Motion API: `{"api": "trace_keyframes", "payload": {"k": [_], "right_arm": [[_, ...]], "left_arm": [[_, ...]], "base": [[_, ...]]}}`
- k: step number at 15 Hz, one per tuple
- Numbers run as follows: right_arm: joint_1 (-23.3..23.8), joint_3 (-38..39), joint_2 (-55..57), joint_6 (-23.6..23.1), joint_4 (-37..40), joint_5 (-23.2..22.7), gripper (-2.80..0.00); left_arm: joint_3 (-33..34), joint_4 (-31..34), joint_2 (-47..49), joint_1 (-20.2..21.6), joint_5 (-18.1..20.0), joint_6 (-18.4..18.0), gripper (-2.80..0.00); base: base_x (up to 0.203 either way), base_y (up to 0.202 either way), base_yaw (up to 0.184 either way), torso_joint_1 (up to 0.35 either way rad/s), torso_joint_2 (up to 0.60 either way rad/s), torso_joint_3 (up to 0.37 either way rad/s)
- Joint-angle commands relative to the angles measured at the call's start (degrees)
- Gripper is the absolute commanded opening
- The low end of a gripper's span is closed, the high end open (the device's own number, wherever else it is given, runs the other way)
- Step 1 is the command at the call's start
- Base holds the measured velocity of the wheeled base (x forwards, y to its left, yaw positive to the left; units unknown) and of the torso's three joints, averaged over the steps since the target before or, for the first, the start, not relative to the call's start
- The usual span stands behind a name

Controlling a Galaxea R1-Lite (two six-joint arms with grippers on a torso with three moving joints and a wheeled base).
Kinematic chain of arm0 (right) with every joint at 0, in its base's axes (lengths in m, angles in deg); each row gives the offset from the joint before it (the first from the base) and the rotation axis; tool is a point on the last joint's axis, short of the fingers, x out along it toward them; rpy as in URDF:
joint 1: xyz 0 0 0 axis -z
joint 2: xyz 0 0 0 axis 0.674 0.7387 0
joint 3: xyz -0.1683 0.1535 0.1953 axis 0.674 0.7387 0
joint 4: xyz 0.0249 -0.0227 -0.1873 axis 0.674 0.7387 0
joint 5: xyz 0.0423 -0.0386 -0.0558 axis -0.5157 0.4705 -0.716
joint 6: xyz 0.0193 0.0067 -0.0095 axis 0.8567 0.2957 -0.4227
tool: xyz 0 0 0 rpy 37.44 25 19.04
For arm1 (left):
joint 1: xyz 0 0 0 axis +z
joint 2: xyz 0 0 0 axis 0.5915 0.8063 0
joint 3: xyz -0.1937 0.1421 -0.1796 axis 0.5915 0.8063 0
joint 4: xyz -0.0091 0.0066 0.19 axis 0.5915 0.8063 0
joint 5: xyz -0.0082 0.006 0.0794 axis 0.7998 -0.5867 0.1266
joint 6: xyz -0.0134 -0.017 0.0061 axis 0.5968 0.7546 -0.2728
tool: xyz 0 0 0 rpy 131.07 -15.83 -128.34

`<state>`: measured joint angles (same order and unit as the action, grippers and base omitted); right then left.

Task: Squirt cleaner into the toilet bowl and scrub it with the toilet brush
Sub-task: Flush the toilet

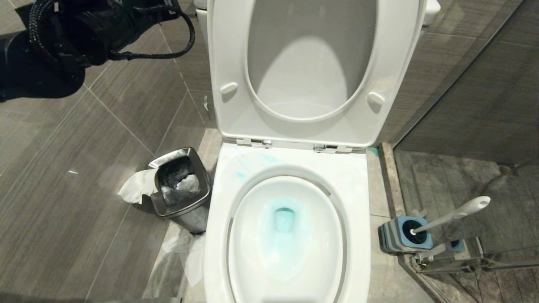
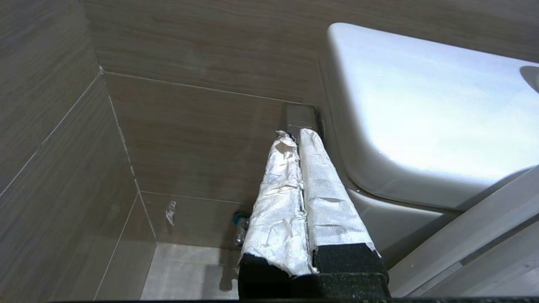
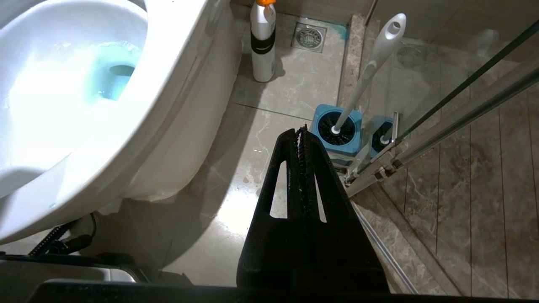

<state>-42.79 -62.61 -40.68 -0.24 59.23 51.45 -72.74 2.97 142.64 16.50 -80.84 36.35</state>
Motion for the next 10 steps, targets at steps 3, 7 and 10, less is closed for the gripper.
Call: {"api": "trace_keyframes", "payload": {"k": [3, 7, 10], "right_arm": [[0.0, 0.0, 0.1, 0.0, 0.0, 0.0, -2.80], [0.0, 0.0, 0.1, 0.0, 0.0, 0.0, -2.80], [0.0, 0.0, 0.1, 0.0, 0.0, 0.0, -2.80]], "left_arm": [[-1.4, -1.5, 2.0, 0.0, 0.0, 0.1, -2.80], [-3.2, -4.8, 3.0, 0.6, -0.6, -0.6, -2.80], [-3.1, -5.0, 3.2, 2.4, -0.6, -0.9, -2.80]], "base": [[0.000, 0.000, 0.000, 0.000, 0.00, 0.000], [0.000, 0.000, 0.000, 0.000, 0.00, 0.000], [0.000, 0.000, 0.000, 0.000, 0.00, 0.000]]}}
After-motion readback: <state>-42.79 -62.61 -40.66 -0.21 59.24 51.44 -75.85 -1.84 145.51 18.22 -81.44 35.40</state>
